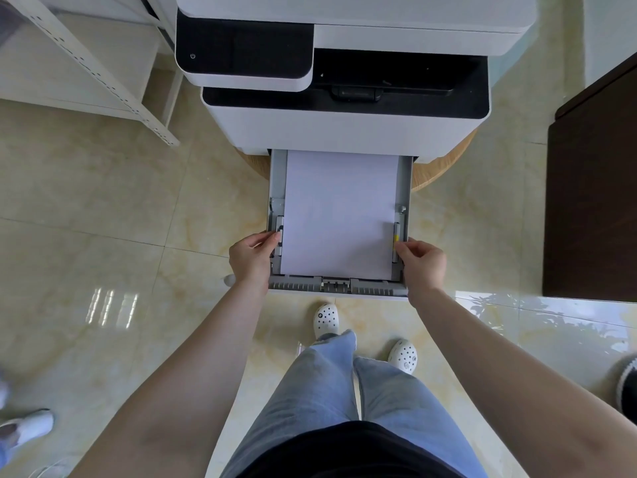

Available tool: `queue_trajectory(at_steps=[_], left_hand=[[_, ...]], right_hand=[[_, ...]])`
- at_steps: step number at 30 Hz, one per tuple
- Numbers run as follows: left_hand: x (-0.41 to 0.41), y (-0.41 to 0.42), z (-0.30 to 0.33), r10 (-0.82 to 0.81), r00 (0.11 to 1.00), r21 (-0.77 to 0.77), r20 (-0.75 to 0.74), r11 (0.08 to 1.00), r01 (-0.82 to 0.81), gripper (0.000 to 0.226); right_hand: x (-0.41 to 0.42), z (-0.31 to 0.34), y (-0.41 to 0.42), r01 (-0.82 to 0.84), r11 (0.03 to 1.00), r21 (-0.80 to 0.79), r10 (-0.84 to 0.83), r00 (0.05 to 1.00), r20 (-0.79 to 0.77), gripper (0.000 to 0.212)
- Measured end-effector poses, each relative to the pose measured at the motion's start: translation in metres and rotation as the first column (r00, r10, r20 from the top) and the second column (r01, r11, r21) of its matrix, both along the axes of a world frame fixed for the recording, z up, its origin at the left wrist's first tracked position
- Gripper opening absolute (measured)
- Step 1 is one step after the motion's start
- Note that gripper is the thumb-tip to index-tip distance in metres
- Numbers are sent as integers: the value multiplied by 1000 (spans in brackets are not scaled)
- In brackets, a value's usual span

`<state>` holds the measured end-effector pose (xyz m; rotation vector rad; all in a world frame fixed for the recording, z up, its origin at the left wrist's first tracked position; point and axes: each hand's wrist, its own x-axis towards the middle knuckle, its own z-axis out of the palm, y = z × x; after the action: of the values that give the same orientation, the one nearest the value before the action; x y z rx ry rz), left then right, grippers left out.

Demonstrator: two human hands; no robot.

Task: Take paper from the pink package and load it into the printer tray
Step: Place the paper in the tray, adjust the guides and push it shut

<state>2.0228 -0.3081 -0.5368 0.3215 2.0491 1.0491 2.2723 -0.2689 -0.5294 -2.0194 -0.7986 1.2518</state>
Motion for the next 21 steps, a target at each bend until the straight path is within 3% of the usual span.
queue_trajectory(at_steps=[6,16,21], left_hand=[[-1,1,1,-16,1000,7,9,1000,16,20],[-2,-1,0,-37,999,14,13,999,37,20],[0,1,-1,-11,1000,10,21,1000,10,16]], right_hand=[[1,1,0,-46,999,-16,46,999,7,7],[2,2,2,22,999,-37,-23,1000,-21,17],[-2,3,2,38,999,-28,-39,999,-9,11]])
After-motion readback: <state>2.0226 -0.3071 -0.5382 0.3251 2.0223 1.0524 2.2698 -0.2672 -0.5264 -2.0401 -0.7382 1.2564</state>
